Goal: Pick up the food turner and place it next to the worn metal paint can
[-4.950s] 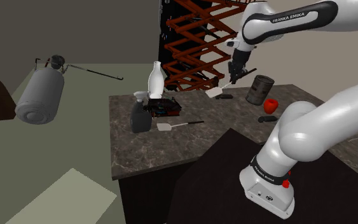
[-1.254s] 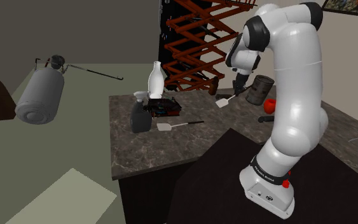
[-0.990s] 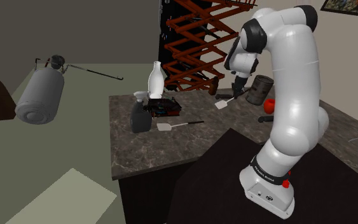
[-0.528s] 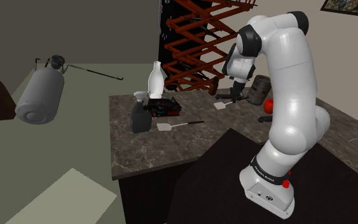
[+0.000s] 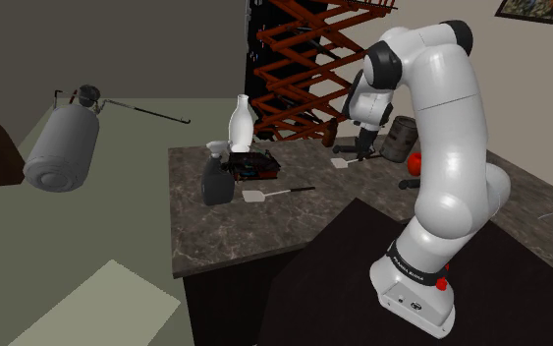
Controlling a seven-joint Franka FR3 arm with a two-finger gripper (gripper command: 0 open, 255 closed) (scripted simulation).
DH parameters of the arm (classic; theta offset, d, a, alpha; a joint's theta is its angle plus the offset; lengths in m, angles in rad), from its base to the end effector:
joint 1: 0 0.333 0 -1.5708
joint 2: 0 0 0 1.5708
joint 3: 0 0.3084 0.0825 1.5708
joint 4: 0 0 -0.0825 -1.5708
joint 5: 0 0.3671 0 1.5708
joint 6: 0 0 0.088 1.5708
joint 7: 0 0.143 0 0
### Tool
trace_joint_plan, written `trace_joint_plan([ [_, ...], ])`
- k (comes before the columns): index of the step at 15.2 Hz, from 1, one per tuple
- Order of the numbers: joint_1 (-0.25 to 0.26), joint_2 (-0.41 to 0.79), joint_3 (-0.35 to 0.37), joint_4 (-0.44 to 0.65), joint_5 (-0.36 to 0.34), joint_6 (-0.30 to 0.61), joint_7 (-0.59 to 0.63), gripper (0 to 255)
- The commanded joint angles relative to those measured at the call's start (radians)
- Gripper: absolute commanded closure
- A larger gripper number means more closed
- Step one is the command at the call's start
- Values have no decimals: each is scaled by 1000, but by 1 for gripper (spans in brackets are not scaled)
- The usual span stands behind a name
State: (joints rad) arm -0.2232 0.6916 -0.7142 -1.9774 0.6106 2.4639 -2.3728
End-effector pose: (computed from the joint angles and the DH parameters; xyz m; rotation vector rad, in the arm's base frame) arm 0.3587 -0.4740 0.1606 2.6718 1.5842 -0.0885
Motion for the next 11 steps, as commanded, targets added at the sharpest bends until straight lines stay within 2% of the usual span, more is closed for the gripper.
trace_joint_plan([
  [1, 0, 0, 0, 0, 0, 0, 0, 0],
  [6, 0, 0, 0, 0, 0, 0, 0, 0],
  [10, 69, -94, -84, -18, -80, -73, 49, 0],
  [11, 69, -94, -84, -18, -80, -73, 49, 0],
])
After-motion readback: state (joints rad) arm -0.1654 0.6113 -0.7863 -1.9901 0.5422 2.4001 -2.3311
